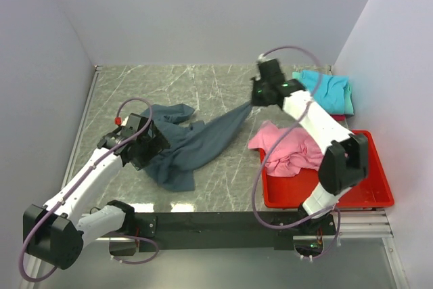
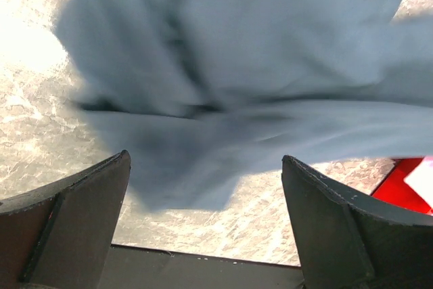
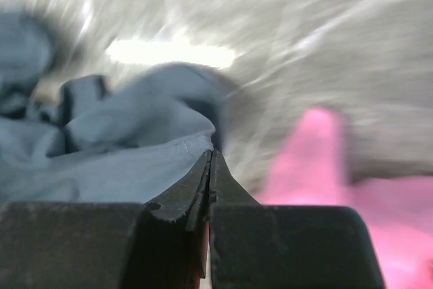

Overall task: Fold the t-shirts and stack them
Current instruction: Flatten the tshirt out

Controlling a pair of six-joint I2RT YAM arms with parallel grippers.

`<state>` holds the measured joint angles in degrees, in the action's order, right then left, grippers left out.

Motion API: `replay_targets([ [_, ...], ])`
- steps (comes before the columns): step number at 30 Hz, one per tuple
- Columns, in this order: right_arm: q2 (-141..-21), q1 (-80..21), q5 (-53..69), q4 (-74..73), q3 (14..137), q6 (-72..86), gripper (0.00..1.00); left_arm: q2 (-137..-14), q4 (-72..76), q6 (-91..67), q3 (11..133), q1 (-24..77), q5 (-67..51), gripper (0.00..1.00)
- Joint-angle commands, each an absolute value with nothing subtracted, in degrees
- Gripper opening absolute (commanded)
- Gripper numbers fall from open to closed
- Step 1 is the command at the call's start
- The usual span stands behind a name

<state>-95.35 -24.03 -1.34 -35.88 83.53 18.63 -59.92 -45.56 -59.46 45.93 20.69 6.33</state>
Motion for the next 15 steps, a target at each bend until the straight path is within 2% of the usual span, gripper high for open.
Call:
replay_targets([
  [1,-91.9,-19.3,-6.6,-39.0,83.4,15.8,0.00,-58.9,-45.8,-59.9,46.0,20.3,7.6,0.99],
  [9,-92.3,-15.9,-5.6,-37.7,81.2,16.1,0.00,-62.7,-44.2,-59.2,43.7,20.3,6.4,0.99],
  [15,-94.2,-15.7,-4.7,-37.4,82.5,17.0,0.00,-67.4,-41.6,-55.9,44.2,20.4,2.3,0.89],
])
